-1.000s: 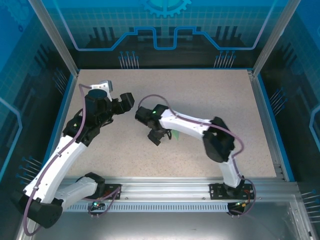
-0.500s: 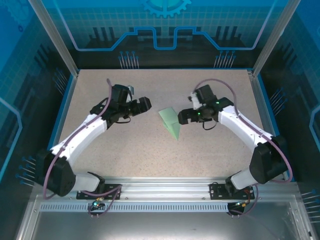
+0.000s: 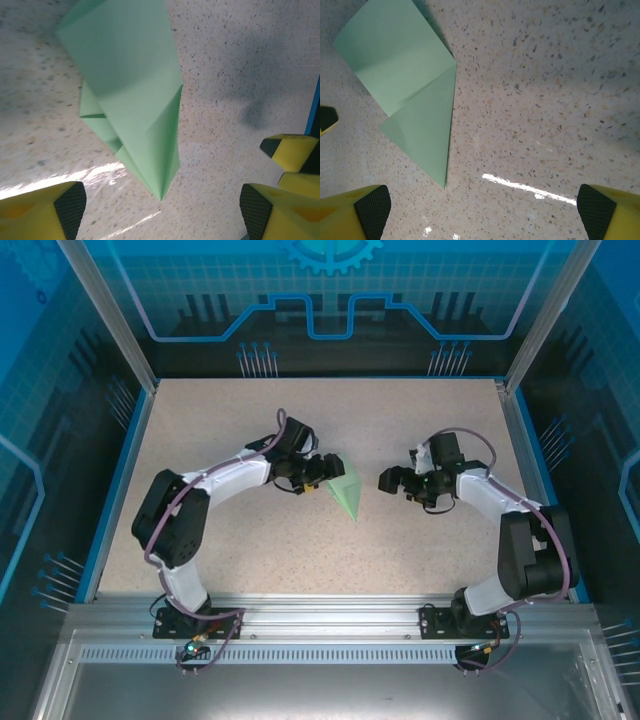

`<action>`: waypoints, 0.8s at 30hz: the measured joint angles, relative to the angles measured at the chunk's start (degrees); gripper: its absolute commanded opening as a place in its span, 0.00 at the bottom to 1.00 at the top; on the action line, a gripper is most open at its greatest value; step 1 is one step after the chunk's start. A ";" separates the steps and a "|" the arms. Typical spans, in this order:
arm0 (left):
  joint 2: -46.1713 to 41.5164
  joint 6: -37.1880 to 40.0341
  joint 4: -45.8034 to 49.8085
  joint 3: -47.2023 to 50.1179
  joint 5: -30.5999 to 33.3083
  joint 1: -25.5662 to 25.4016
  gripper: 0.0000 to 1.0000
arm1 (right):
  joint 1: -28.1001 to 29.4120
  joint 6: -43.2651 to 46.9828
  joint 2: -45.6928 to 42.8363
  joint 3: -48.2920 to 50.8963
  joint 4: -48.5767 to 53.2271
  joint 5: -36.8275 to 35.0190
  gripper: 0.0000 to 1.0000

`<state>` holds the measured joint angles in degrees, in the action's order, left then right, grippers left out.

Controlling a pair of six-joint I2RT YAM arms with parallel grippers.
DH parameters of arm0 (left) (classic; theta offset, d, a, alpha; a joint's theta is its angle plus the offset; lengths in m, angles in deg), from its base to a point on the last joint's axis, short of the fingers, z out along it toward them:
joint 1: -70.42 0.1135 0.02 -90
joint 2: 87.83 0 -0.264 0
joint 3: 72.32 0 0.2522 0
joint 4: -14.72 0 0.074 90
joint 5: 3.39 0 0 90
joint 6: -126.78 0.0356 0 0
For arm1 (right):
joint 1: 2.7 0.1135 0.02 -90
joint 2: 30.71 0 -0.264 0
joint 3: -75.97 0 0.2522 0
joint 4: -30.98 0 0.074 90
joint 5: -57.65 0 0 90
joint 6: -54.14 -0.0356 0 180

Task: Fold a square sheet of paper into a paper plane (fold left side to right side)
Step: Fold the wing for the fifth time at the center of the table.

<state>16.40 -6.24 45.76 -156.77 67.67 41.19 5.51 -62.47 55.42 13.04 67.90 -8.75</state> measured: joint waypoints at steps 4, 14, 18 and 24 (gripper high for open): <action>5.35 -1.20 -1.11 -3.17 -1.18 -0.74 0.80 | -0.02 -0.20 0.85 0.76 -1.14 1.38 0.99; 10.95 -1.99 -1.79 -5.40 -1.51 -0.94 0.66 | -0.02 -0.20 1.73 0.76 -2.45 3.56 0.99; 12.24 -0.98 -3.23 -6.32 -1.42 -0.94 0.47 | -0.02 -0.33 1.77 0.81 -3.69 4.85 0.96; 12.41 2.86 -4.81 -6.73 -0.83 -0.94 0.18 | -1.42 -0.35 1.77 1.77 -7.21 9.25 0.91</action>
<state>28.81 -3.38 40.95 -163.50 66.84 40.25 4.09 -62.82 57.19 14.81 60.69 0.49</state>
